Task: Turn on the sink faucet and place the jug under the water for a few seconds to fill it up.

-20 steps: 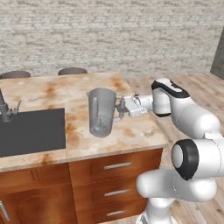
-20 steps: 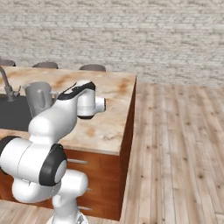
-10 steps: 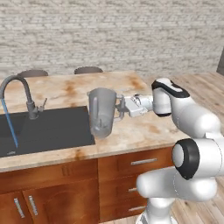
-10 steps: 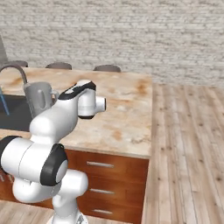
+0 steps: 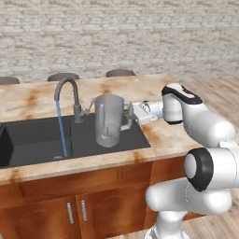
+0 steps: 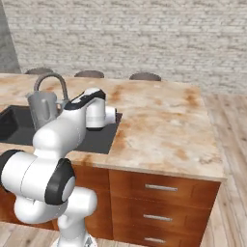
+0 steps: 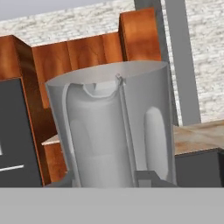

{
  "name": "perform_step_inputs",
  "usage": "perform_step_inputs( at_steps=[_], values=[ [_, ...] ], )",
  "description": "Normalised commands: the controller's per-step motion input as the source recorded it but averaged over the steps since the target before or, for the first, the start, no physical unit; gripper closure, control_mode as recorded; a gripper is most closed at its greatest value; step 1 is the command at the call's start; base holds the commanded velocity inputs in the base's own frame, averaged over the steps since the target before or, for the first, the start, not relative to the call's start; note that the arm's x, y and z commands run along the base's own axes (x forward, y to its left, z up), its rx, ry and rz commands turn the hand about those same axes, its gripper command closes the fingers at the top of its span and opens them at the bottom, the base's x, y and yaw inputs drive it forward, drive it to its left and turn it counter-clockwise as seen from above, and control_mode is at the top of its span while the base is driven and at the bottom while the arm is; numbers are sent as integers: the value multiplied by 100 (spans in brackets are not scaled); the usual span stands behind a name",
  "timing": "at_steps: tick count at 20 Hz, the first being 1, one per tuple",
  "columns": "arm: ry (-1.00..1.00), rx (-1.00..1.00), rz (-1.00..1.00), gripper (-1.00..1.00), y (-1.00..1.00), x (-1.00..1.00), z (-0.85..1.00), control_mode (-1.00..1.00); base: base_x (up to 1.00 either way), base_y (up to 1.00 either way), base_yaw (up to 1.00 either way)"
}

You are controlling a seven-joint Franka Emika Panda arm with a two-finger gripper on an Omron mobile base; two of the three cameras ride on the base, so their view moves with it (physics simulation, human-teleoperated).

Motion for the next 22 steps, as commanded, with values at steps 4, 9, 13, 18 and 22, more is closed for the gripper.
perform_step_inputs(
  at_steps=[4, 9, 13, 18, 22],
  values=[
    [0, 0, 0, 100, 0, 0, 0, 100, 0, 96, -4],
    [0, 0, 0, 100, 0, 0, 0, 100, 6, 95, -5],
    [0, 0, 0, 100, 0, 0, 0, 100, 12, 82, -3],
    [0, 0, 0, 100, 0, 0, 0, 100, 29, 49, -1],
    [0, 0, 0, 100, 0, 0, 0, 100, 43, 21, 0]
  ],
)
